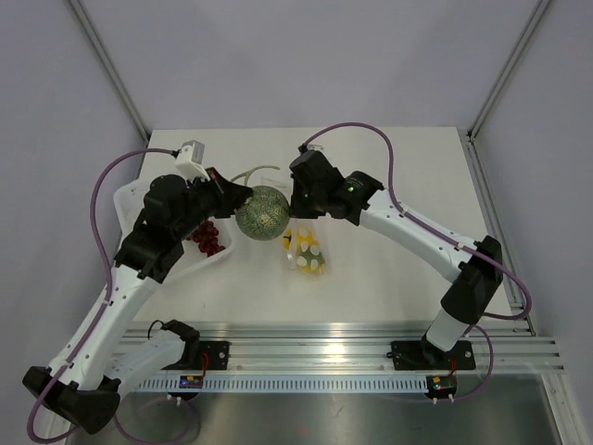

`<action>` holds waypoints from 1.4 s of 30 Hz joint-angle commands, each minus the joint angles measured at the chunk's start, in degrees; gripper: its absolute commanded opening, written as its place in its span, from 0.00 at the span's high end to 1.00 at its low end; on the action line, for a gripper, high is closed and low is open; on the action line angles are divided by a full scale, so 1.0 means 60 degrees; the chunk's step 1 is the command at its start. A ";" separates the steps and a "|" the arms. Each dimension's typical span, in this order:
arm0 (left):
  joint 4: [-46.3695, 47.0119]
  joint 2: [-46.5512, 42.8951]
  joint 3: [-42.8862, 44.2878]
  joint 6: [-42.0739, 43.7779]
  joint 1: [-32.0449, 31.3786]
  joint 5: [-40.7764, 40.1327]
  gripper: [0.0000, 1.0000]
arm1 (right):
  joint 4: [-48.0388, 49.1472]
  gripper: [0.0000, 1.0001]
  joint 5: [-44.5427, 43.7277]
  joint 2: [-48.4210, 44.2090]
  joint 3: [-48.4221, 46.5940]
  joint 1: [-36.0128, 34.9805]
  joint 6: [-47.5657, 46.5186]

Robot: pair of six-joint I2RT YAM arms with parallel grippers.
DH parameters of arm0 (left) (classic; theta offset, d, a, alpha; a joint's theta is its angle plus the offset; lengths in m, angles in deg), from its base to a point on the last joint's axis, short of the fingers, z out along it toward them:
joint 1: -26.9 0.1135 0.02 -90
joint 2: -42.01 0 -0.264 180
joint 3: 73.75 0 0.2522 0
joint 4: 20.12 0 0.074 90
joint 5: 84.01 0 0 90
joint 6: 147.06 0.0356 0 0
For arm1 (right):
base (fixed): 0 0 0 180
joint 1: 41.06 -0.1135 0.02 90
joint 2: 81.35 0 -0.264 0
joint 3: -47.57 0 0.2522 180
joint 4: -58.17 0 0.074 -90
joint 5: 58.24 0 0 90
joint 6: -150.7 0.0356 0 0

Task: Place the food in the zip-top bag and seal the zipper
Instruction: Place the fake fruit in the zipper food storage bag.

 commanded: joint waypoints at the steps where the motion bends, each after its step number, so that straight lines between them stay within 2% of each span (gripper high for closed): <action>1: 0.1771 -0.0231 -0.0342 -0.1034 -0.0111 0.0251 1.00 | 0.0509 1.00 0.0249 -0.0568 0.0053 -0.0024 0.0387; 6: 0.2446 -0.0216 -0.0971 -0.1605 -0.0257 -0.0056 1.00 | 0.0773 1.00 0.0528 -0.0860 0.0199 -0.0038 0.0592; 7: 0.2549 -0.0216 -0.1017 -0.1606 -0.0417 -0.0478 1.00 | 0.0788 1.00 0.0586 -0.0890 0.0214 -0.0024 0.0622; 20: 0.2491 0.0780 -0.1603 -0.0830 -0.1429 -0.2825 1.00 | 0.1096 1.00 0.1158 -0.1271 0.0376 -0.0024 0.0915; 27: 0.2286 0.0868 -0.1427 -0.0537 -0.1970 -0.2811 1.00 | 0.1095 1.00 0.1144 -0.1154 -0.0005 -0.0009 0.0886; 30: 0.1995 0.0985 -0.1165 -0.0025 -0.2147 -0.2272 1.00 | 0.1081 1.00 0.1144 -0.1081 -0.0035 -0.0038 0.0915; 31: 0.1790 0.1058 -0.1018 0.0179 -0.2147 -0.1486 0.97 | 0.1081 1.00 0.1129 -0.1066 -0.0020 -0.0024 0.0915; 32: 0.1498 0.1291 -0.0814 0.0384 -0.2147 -0.1043 0.87 | 0.1095 1.00 0.1129 -0.1109 0.0067 -0.0024 0.0929; 33: 0.0813 0.1380 -0.0406 0.0604 -0.2162 -0.0560 0.57 | 0.1110 1.00 0.1100 -0.1139 0.0111 -0.0024 0.0929; 34: 0.0429 0.1468 -0.0170 0.0708 -0.2162 -0.0410 0.46 | 0.1096 1.00 0.0998 -0.1183 0.0155 -0.0024 0.0929; 36: -0.0302 0.1367 0.0095 0.1176 -0.2162 0.0043 0.33 | 0.1110 1.00 0.0808 -0.1344 0.0375 -0.0024 0.0929; 37: -0.0481 0.1221 0.0270 0.1293 -0.2162 0.0089 0.22 | 0.1110 1.00 0.0749 -0.1373 0.0448 -0.0038 0.0929; 39: -0.0759 0.0607 0.0360 0.1630 -0.2162 0.0089 0.21 | 0.1110 1.00 0.0661 -0.1505 0.0653 -0.0024 0.0973; 42: -0.0965 -0.0299 0.0244 0.1821 -0.2147 -0.0580 0.30 | 0.1183 1.00 0.0675 -0.1549 0.0771 -0.0009 0.1017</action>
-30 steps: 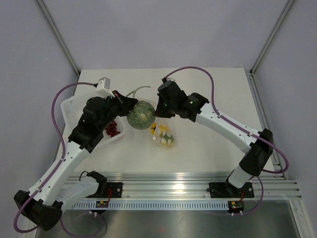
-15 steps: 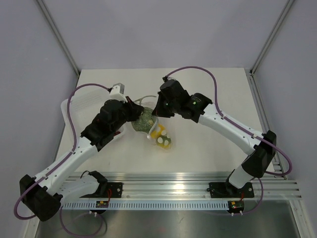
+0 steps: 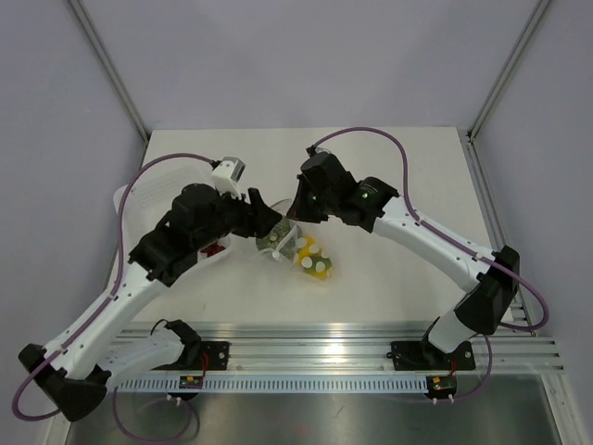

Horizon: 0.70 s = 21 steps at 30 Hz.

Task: Place the food in the zip-top bag and seal the zipper
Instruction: Place the fake fruit in the zipper food storage bag.

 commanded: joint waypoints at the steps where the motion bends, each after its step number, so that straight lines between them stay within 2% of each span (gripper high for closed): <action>1: -0.0478 -0.1123 0.0312 0.0660 -0.0031 -0.0277 0.37 | 0.0637 1.00 -0.0203 -0.0518 0.0010 -0.0042 0.0158; 2: -0.0652 -0.1313 0.0079 0.0675 -0.0031 -0.0556 0.48 | 0.0651 1.00 -0.0189 -0.0518 0.0010 -0.0028 0.0158; 3: -0.0784 -0.1445 -0.0053 0.0704 -0.0031 -0.1124 0.55 | 0.0652 1.00 -0.0189 -0.0504 0.0010 -0.0027 0.0158; 5: -0.0961 -0.1666 -0.0564 0.0689 -0.0031 -0.1567 0.60 | 0.0681 1.00 -0.0159 -0.0533 0.0024 -0.0027 0.0158; 6: -0.0933 -0.1695 -0.0799 0.0747 -0.0031 -0.1743 0.59 | 0.0681 1.00 -0.0130 -0.0547 0.0024 -0.0013 0.0158; 8: -0.0612 -0.1652 -0.1369 0.0923 -0.0031 -0.2051 0.42 | 0.0739 1.00 -0.0072 -0.0533 0.0039 -0.0027 0.0158; 11: -0.0027 -0.1330 -0.1592 0.1273 0.0071 -0.2551 0.41 | 0.0754 1.00 0.0016 -0.0504 0.0054 -0.0028 0.0172; 13: 0.0340 -0.1154 -0.1637 0.1698 0.0378 -0.2026 0.40 | 0.0754 1.00 0.0075 -0.0562 0.0068 -0.0027 0.0172; 16: 0.0722 -0.0643 -0.1535 0.3173 0.0847 -0.0752 0.37 | 0.0768 1.00 0.0119 -0.0664 0.0112 -0.0027 0.0172; 18: 0.0898 -0.0539 -0.1519 0.3457 0.1154 0.0301 0.37 | 0.0783 1.00 0.0134 -0.0679 0.0127 -0.0027 0.0158; 21: 0.1016 -0.0465 -0.1505 0.3327 0.1549 0.0874 0.39 | 0.0783 1.00 0.0178 -0.0738 0.0200 -0.0013 0.0158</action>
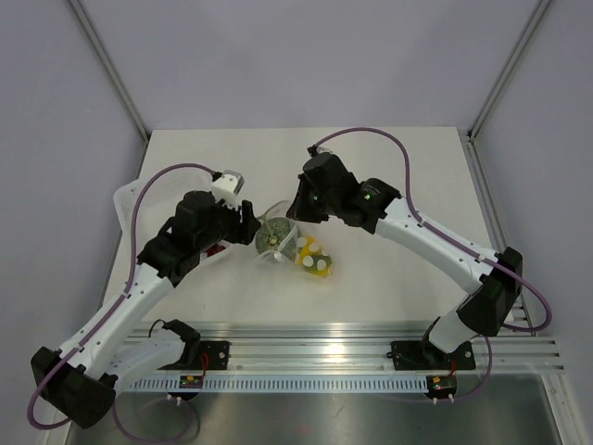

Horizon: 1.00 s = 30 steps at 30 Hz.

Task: Place the food in the zip-top bag and seal the zipper
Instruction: Place the fake fruit in the zipper food storage bag, then adjust the fake fruit in the zipper food storage bag.

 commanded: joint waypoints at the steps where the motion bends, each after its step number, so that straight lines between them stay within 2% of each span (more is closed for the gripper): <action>1: 0.0943 0.0012 0.0269 0.0551 0.0403 0.1365 0.42 | 0.0565 1.00 0.0108 -0.0596 0.0000 -0.0027 0.0121; 3: 0.0870 0.0114 0.0299 0.0462 0.0433 0.1395 0.43 | 0.0565 1.00 0.0152 -0.0596 0.0043 -0.0042 0.0121; 6: 0.0899 0.0144 0.0270 0.0491 0.0521 0.1176 0.37 | 0.0609 1.00 0.0182 -0.0596 0.0044 -0.0042 0.0121; 8: 0.1132 0.0159 0.0269 0.0579 0.0696 0.1335 0.37 | 0.0653 1.00 0.0225 -0.0567 0.0058 -0.0028 0.0136; 14: 0.1441 0.0627 0.0767 0.0770 0.1165 0.3355 0.41 | 0.0682 1.00 0.0270 -0.0596 0.0131 -0.0027 0.0151; 17: 0.1529 0.0817 0.0958 0.0580 0.1355 0.4148 0.44 | 0.0697 1.00 0.0241 -0.0684 0.0205 -0.0042 0.0194; 21: 0.1529 0.1432 0.1279 0.0404 0.1400 0.4515 0.61 | 0.0697 1.00 0.0240 -0.0669 0.0249 -0.0042 0.0165; 25: 0.1121 0.2237 0.1645 0.0446 0.1400 0.4632 0.64 | 0.0740 1.00 0.0270 -0.0625 0.0220 -0.0042 0.0195; 30: 0.1060 0.2532 0.1705 0.0389 0.1400 0.4910 0.65 | 0.0741 1.00 0.0270 -0.0596 0.0205 -0.0042 0.0209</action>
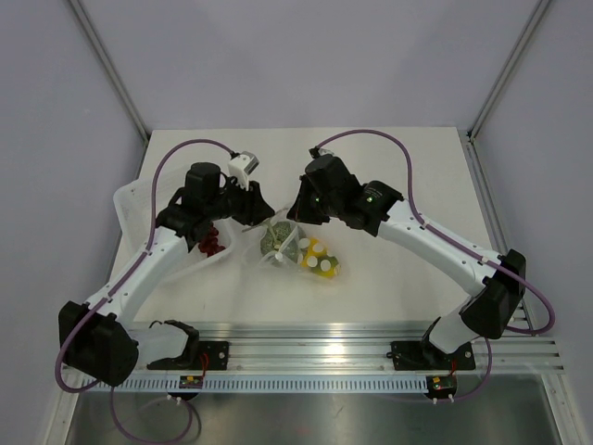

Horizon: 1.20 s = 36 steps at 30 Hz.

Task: Place the food in the zip-top bag and seal the zipper
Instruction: Adjust the fake fruit in the zipper food storage bag.

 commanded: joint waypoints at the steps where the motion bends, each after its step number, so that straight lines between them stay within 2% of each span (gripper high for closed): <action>1: 0.0073 0.0000 0.0419 -0.0074 0.0045 0.0590 0.67 | 0.0584 1.00 0.0182 -0.0337 -0.0094 -0.0028 0.0129; 4: -0.0131 0.0030 0.0477 -0.0045 0.0045 0.0546 0.68 | 0.0569 1.00 0.0197 -0.0279 -0.0152 -0.0027 0.0143; 8: -0.0425 -0.0117 0.0522 0.0028 0.0045 0.0474 0.57 | 0.0526 1.00 0.0124 -0.0293 -0.0167 -0.0027 0.0085; 14: -0.0161 -0.0367 0.0331 -0.0118 0.0133 0.0868 0.55 | 0.0482 1.00 0.0109 -0.0264 -0.0211 -0.0028 0.0085; 19: -0.0644 0.0088 0.0638 0.0116 0.0133 0.1496 0.69 | 0.0423 1.00 0.0109 -0.0220 -0.0328 -0.0042 0.0056; 20: -0.0688 0.0190 0.0668 0.0145 0.0133 0.1614 0.77 | 0.0394 1.00 0.0109 -0.0206 -0.0372 -0.0028 0.0041; 21: -0.0732 0.0220 0.0683 0.0160 0.0147 0.1717 0.77 | 0.0394 1.00 0.0109 -0.0191 -0.0401 -0.0042 0.0041; 24: -0.0980 0.0293 0.0829 0.0262 0.0133 0.1894 0.88 | 0.0335 1.00 0.0036 -0.0074 -0.0518 -0.0027 0.0012; 25: -0.1054 0.0279 0.0873 0.0292 0.0133 0.1923 0.99 | 0.0350 1.00 0.0007 -0.0045 -0.0548 -0.0027 0.0012; 36: -0.1085 -0.1405 0.0888 -0.0161 0.0133 0.1249 1.00 | -0.0674 1.00 -0.0550 0.0819 -0.1587 0.0046 0.0202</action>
